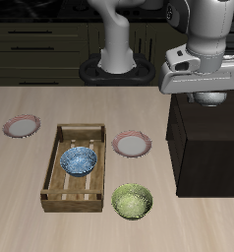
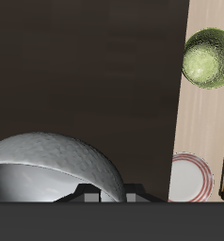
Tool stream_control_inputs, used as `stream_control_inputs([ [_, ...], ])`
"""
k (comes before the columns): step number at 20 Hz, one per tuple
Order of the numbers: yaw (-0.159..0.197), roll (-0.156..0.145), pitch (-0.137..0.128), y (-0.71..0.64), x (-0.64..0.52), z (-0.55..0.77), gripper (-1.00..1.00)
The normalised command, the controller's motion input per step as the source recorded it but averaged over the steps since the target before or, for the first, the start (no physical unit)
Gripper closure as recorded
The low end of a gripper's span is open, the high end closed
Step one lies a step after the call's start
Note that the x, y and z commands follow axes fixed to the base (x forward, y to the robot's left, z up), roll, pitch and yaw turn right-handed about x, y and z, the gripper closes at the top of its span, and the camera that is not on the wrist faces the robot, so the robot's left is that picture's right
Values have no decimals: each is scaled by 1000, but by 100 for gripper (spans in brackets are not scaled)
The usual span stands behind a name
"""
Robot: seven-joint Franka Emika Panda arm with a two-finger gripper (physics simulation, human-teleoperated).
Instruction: Place the white bowl on the off-center plate and place the green bowl on top of the wooden shelf
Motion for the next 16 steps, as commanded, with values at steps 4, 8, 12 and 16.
stream_control_inputs([
  [4, -14, 3, -12, -84, -8, 39, 100],
  [8, -24, -10, -2, -163, 2, 69, 100],
  [12, -20, 17, -46, -103, -129, 194, 100],
  [16, -9, 22, -44, -171, -226, 166, 100],
])
